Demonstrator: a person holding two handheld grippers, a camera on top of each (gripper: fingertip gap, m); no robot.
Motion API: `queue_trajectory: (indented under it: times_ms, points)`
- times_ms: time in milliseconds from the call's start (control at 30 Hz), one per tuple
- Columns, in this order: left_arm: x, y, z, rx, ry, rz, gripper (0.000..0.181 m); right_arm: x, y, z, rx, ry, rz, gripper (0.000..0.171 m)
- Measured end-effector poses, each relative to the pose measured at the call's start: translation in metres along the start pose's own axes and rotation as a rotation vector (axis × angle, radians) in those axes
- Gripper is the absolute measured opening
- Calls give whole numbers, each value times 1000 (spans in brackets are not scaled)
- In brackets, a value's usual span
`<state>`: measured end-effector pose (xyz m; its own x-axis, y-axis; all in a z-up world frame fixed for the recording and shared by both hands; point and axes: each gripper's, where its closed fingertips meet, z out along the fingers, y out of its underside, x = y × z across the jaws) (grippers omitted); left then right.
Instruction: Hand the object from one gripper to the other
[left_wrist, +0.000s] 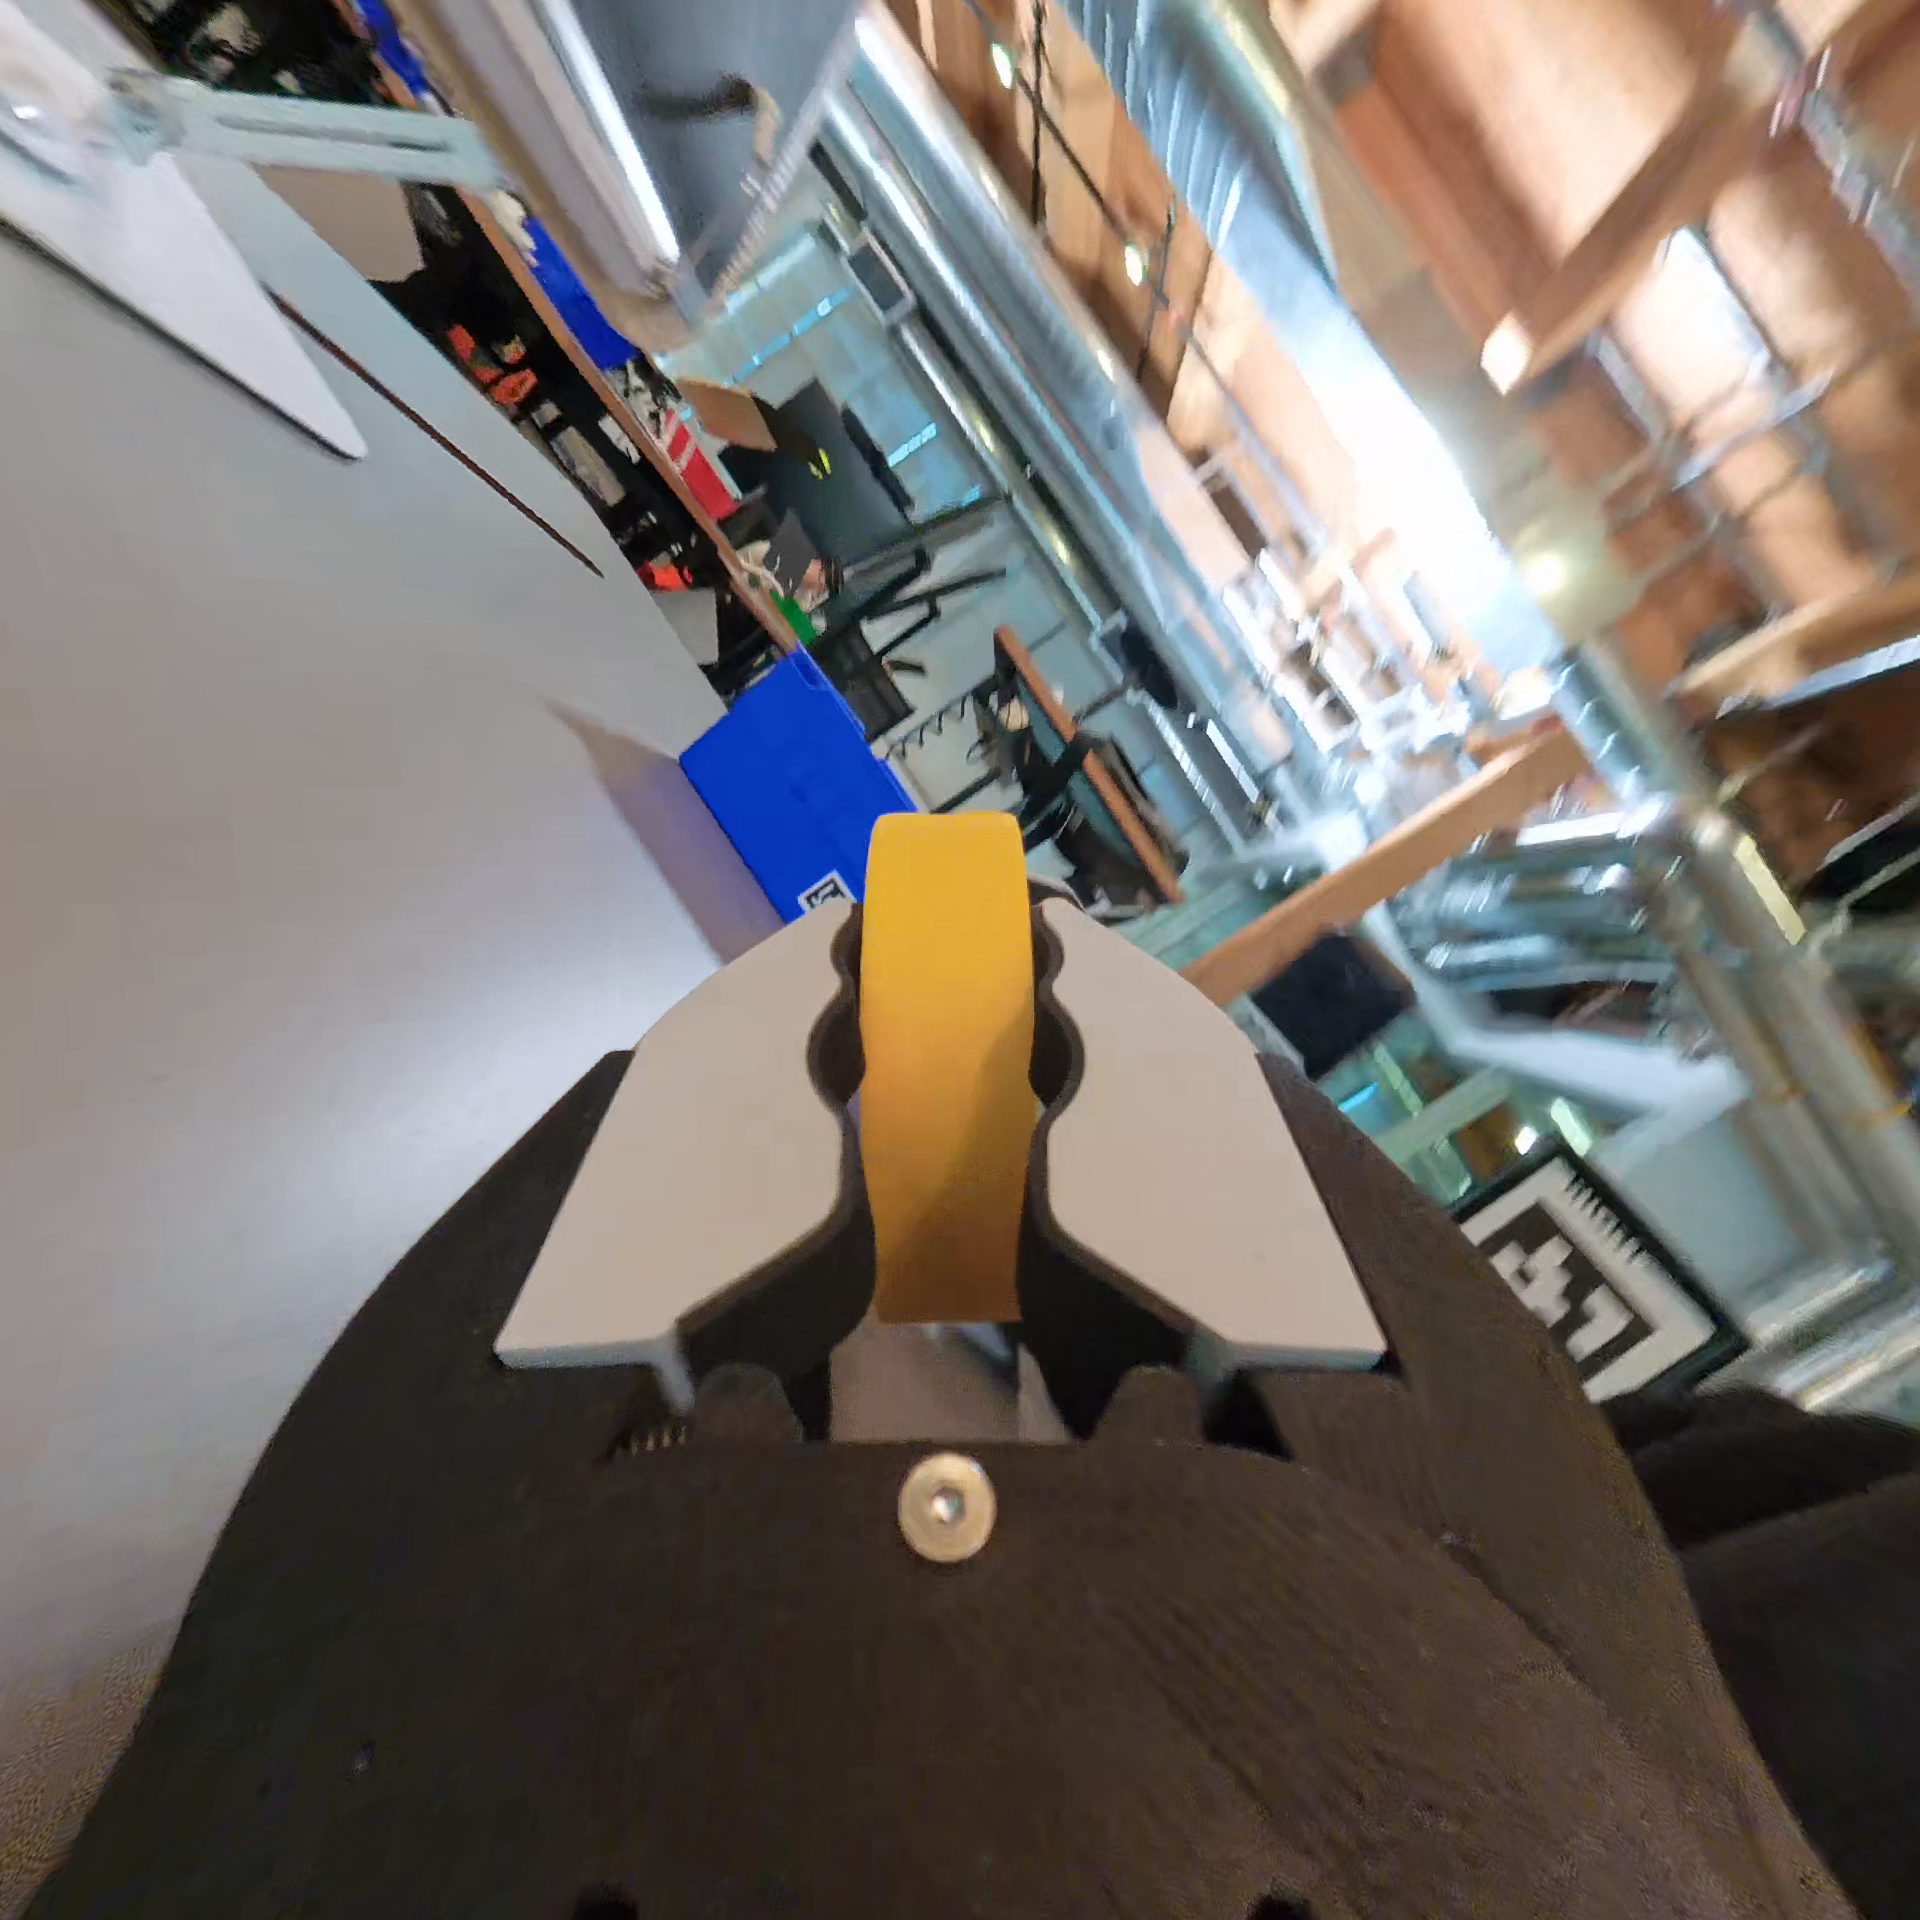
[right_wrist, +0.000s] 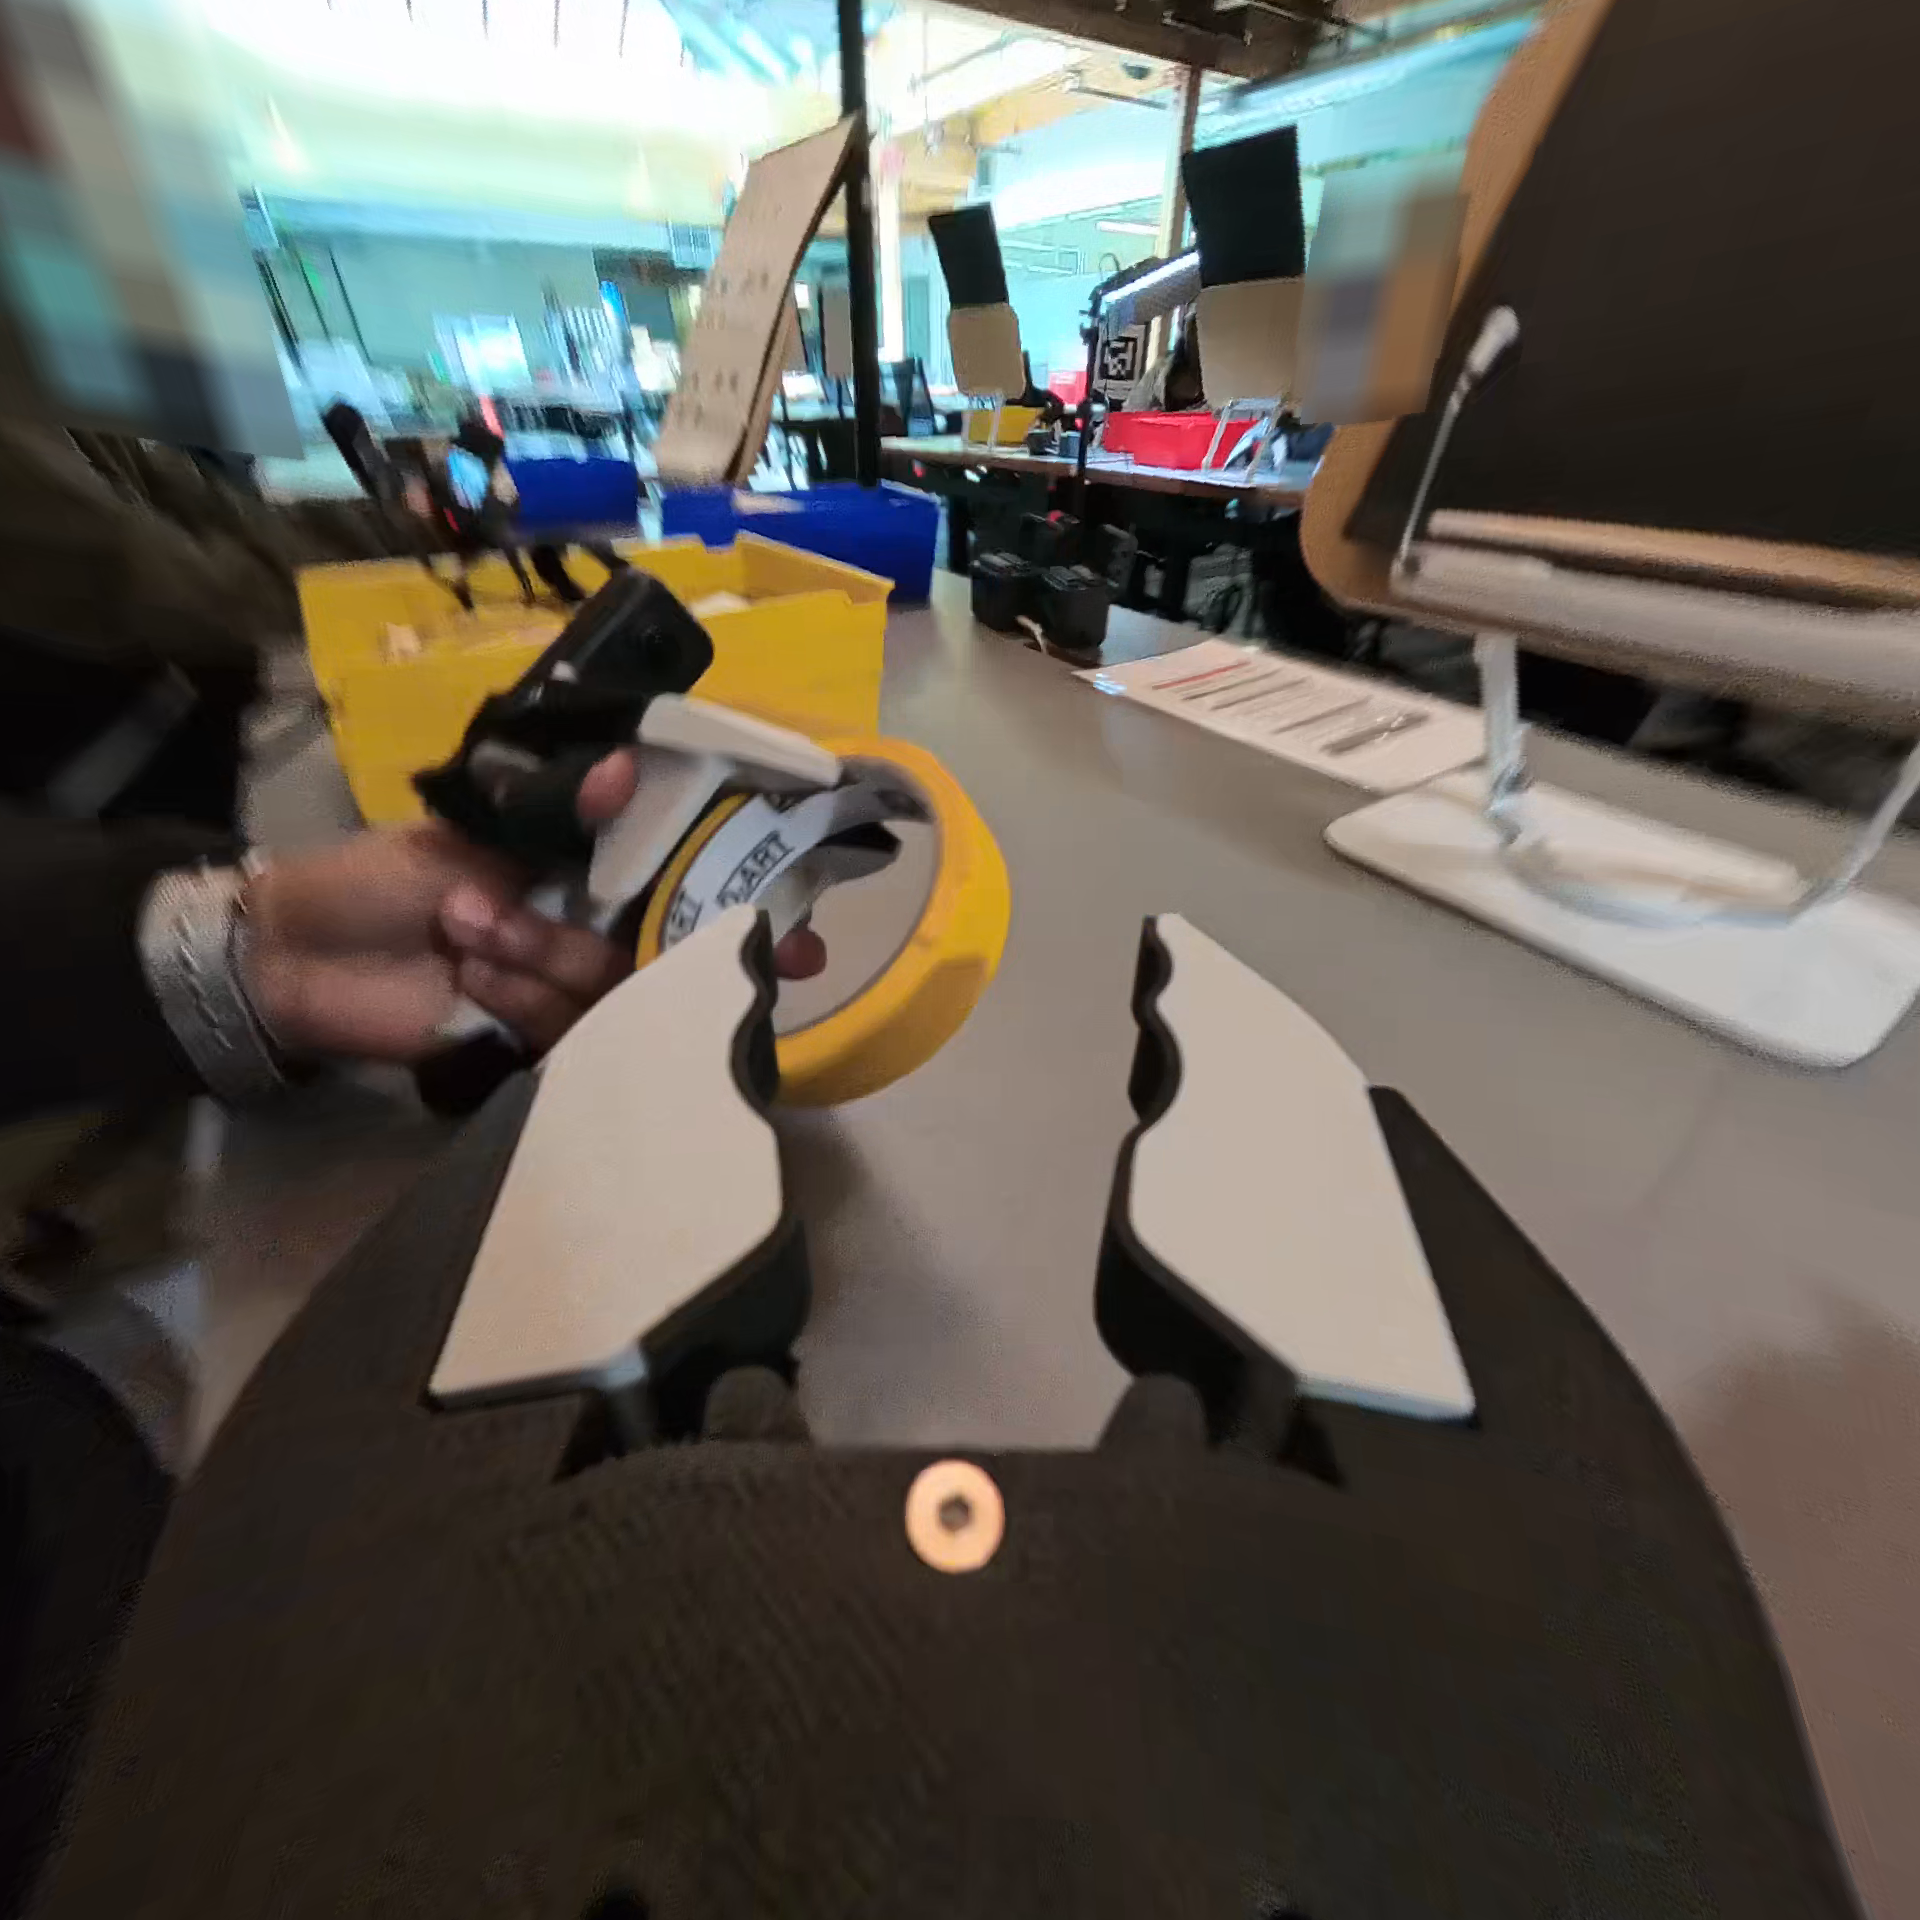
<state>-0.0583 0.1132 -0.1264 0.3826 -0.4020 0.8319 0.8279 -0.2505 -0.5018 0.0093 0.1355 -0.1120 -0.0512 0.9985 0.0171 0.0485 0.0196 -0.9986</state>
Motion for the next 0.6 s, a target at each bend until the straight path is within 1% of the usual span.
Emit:
queue_trajectory:
  times_ms: [100, 167, 300, 400, 433, 467, 500, 533, 600]
  points:
    - [-16, -9, -9, 56, -41, -104, 29, -28, 2, 5, -45, 21, -393, 63]
    - [-20, -9, -10, 57, -67, -105, 29, -49, 13, 10, -95, 1, -607, 61]
    - [-17, 4, -3, -24, -111, -1, 29, -69, 46, 21, -269, -31, -839, 65]
    - [-7, 21, 6, -111, -105, 94, 29, -68, 67, 23, -382, -35, -973, 59]
    - [-4, 26, 9, -136, -96, 122, 29, -66, 74, 22, -420, -41, -1006, 52]
    - [0, 31, 11, -159, -88, 151, 29, -64, 79, 21, -449, -37, -1038, 40]
    - [2, 36, 13, -181, -84, 180, 29, -62, 82, 20, -472, -35, -1074, 20]
    - [2, 39, 14, -198, -97, 217, 29, -63, 87, 19, -496, -48, -1097, 15]
    - [5, 41, 15, -221, -97, 297, 29, -62, 89, 18, -523, -50, -1090, 13]
